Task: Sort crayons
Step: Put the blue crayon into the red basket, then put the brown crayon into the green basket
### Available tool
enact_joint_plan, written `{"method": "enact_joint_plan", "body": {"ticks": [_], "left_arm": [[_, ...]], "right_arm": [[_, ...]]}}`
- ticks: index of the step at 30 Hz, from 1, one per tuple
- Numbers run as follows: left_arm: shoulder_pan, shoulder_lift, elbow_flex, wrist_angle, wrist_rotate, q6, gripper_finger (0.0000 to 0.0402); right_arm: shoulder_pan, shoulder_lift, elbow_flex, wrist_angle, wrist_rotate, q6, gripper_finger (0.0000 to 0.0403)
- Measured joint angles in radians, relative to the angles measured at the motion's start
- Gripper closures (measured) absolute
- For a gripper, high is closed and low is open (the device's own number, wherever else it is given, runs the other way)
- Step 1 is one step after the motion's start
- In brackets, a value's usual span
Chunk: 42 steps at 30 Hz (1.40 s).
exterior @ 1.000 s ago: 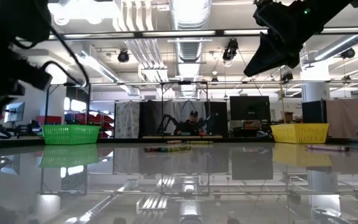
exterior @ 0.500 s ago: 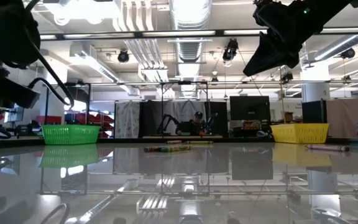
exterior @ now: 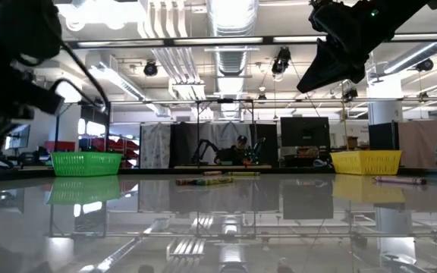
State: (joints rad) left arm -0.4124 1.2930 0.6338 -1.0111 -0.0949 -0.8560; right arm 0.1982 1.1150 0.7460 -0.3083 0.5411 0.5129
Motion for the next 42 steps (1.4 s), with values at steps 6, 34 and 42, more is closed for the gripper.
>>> {"method": "enact_joint_plan", "body": {"ticks": [6, 34, 42], "left_arm": [[-0.039, -0.01, 0.224, -0.208, 0.143, 0.023, 0.0396], [-0.37, 0.018, 0.266, -0.114, 0.328, -0.386, 0.0293], [-0.361, 0.017, 0.312, -0.214, 0.04, -0.268, 0.0267]], "right_arm": [[0.0, -0.001, 0.0, 0.0, 0.0, -0.008, 0.036], [-0.008, -0.001, 0.006, 0.005, 0.009, -0.042, 0.036], [-0.01, -0.001, 0.019, 0.007, 0.009, -0.053, 0.036]]}}
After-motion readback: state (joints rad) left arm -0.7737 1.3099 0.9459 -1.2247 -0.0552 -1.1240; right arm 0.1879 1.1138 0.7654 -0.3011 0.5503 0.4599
